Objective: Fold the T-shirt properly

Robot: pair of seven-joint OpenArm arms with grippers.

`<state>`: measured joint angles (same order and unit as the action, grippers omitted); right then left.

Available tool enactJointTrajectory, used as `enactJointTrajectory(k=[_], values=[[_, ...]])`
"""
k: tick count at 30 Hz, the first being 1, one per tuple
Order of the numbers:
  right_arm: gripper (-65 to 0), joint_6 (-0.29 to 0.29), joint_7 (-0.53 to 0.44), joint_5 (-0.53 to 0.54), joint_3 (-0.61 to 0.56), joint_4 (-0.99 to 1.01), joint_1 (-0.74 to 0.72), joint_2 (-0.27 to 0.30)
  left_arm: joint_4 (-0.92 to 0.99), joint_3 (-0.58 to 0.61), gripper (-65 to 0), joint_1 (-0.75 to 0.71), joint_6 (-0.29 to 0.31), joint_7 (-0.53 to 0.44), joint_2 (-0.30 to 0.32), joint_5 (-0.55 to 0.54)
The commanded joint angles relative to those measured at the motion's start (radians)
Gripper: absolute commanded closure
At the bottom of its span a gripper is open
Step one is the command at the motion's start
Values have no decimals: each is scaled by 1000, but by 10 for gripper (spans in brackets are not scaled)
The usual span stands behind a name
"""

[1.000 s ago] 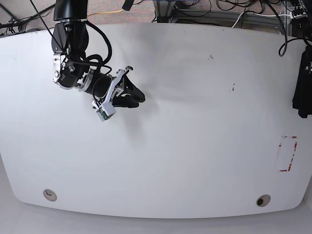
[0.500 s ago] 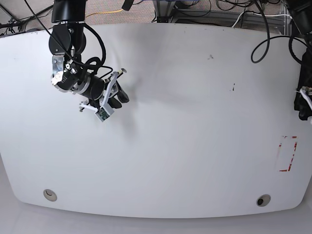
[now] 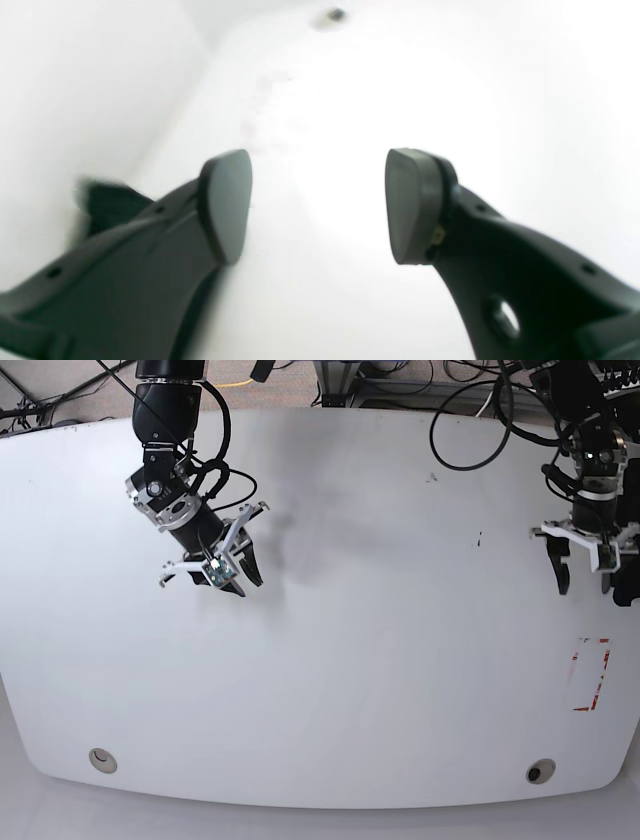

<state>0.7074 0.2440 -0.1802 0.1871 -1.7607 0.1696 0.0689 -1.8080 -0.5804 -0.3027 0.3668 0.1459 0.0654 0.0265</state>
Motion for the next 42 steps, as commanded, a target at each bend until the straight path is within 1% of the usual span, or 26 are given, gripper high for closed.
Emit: enactJointTrajectory(k=[1,4,8,11,13,17,20,25,27,31,33,37,40,42], values=[[-166,-9,-79,1,59,9,29,-21,-43,-3,-376,-56,-13,-50,-36,-6],[-166,-9,-94,3,93,15,87,-22,-54,3,-376,-137,-13,-85,-77,-6],[-166,-9,-99,5,113,25,179,-21,-59,9,-375,-235,-13,-91,-123,-9],[-166,-9,-99,6,121,20,268,-21,-59,4,-374,-321,-12,-90,-180,-7],[-166,-9,-99,37,121,20,330,-21,-59,6,-374,-389,-12,-90,-197,-7],[-166,-9,-99,114,121,18,445,-1,-55,33,-374,-519,-12,-90,-204,-6],[-166,-9,-99,149,121,0,555,-2,-49,52,-374,-642,-12,-90,-198,-12],[-166,-9,-99,199,121,-31,704,-5,-8,72,-374,-751,-12,-90,-197,-13],[-166,-9,-99,222,121,-32,758,-5,35,81,-374,-769,-12,-90,-178,-13],[-166,-9,-99,275,121,-15,845,-5,184,113,-372,-771,-12,-95,-131,-15],[-166,-9,-99,279,119,15,865,-5,250,129,-372,-738,-12,-96,-98,-15],[-165,-9,-107,284,119,135,859,-5,405,165,-372,-672,-12,-96,-63,-15],[-165,-12,-173,278,119,249,813,-4,509,199,-372,-596,-13,-96,-40,-12],[-165,-52,-211,278,116,342,781,2,587,224,-372,-553,-15,-96,-31,-10]])
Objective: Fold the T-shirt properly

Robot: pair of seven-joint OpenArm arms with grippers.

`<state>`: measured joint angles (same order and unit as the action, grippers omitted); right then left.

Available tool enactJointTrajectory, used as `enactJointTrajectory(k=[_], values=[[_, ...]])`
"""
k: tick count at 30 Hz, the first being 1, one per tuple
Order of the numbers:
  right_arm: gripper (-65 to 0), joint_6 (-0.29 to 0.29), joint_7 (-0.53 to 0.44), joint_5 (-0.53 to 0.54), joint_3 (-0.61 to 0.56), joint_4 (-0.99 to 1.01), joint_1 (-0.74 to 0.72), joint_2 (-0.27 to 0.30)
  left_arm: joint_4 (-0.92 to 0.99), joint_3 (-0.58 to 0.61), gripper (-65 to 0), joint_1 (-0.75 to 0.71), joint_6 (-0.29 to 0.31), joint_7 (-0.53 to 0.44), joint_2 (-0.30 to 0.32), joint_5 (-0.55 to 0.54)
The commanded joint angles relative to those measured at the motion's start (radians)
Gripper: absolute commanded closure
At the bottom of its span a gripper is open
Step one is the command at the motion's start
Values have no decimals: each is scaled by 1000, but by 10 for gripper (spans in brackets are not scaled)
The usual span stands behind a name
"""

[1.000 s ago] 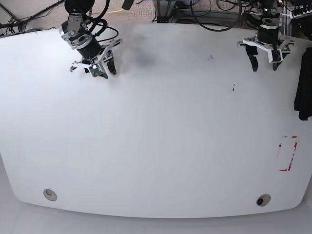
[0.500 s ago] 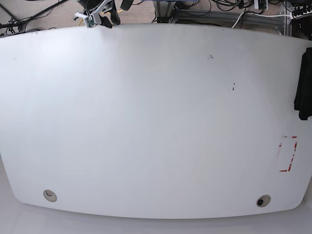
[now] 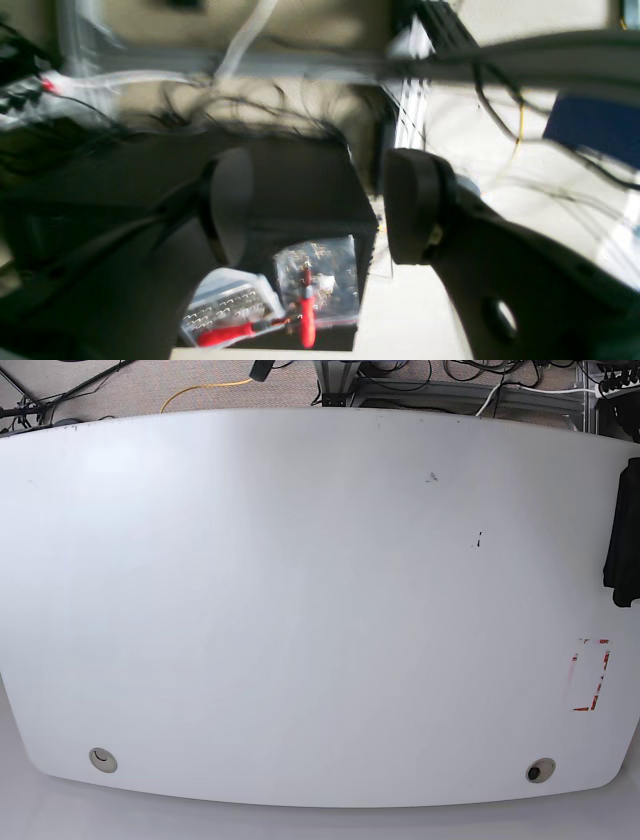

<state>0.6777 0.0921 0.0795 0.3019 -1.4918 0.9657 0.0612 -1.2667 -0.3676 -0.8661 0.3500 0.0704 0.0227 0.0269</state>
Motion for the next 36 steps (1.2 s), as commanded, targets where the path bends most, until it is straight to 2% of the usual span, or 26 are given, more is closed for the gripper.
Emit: enactJointTrajectory(k=[1,3,5,10,15,19,21,24,28,33,36], values=[[-165,-45,-78,18,0,124,-38,12,86,23,-372,28,2,-21,15,-12],[-165,-65,-90,16,0,210,-89,19,143,45,-372,60,1,-21,15,-8],[-165,-75,-91,16,-2,303,-149,50,200,61,-372,109,1,-21,15,-6],[-165,-77,-93,9,-4,524,-288,76,374,68,-372,221,-1,-19,26,-5],[-165,-137,-97,-96,-2,701,-413,91,661,103,-372,379,-1,-25,67,0],[-165,-194,-121,-172,-2,804,-489,91,870,161,-375,493,-1,-93,85,0],[-165,-224,-121,-203,-2,847,-525,91,933,193,-376,532,-19,-117,90,0],[-170,-253,-122,-240,-2,903,-566,90,1002,238,-376,589,-102,-125,92,0],[-170,-289,-122,-266,-2,969,-611,90,1020,282,-376,618,-170,-120,87,-2],[-171,-336,-117,-267,-2,1038,-669,90,1047,296,-376,658,-187,-119,81,-2],[-171,-346,-117,-267,-2,1072,-695,91,1086,296,-376,698,-187,-119,67,-2]])
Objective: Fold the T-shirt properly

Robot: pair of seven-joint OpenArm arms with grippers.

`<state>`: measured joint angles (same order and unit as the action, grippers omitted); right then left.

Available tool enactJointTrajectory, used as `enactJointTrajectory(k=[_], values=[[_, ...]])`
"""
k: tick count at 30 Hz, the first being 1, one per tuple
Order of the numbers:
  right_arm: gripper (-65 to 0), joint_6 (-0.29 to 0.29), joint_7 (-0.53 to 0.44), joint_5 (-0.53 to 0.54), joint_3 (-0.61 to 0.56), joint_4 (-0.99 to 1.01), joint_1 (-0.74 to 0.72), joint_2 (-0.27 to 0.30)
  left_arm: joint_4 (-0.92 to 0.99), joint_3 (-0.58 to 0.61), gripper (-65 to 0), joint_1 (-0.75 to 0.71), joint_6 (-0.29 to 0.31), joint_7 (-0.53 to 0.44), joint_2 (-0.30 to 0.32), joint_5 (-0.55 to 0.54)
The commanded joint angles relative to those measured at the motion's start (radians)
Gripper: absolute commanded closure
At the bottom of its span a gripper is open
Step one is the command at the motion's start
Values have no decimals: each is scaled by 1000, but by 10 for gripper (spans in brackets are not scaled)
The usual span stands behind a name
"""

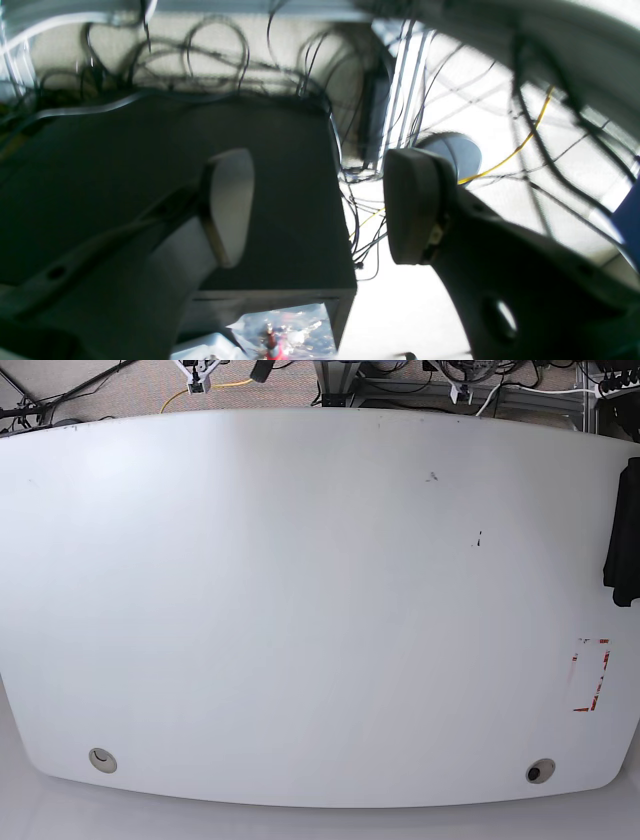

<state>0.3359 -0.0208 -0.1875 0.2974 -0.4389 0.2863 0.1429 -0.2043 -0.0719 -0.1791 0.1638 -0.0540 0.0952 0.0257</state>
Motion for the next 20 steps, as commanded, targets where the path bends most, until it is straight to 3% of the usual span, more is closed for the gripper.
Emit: enactJointTrajectory(k=[1,20], values=[[-171,-4,-5,0,3,32,-25,11,42,2,-376,22,6,6,-5,1],[-173,-1,-11,3,3,59,-40,5,88,30,-376,46,4,0,-8,1]])
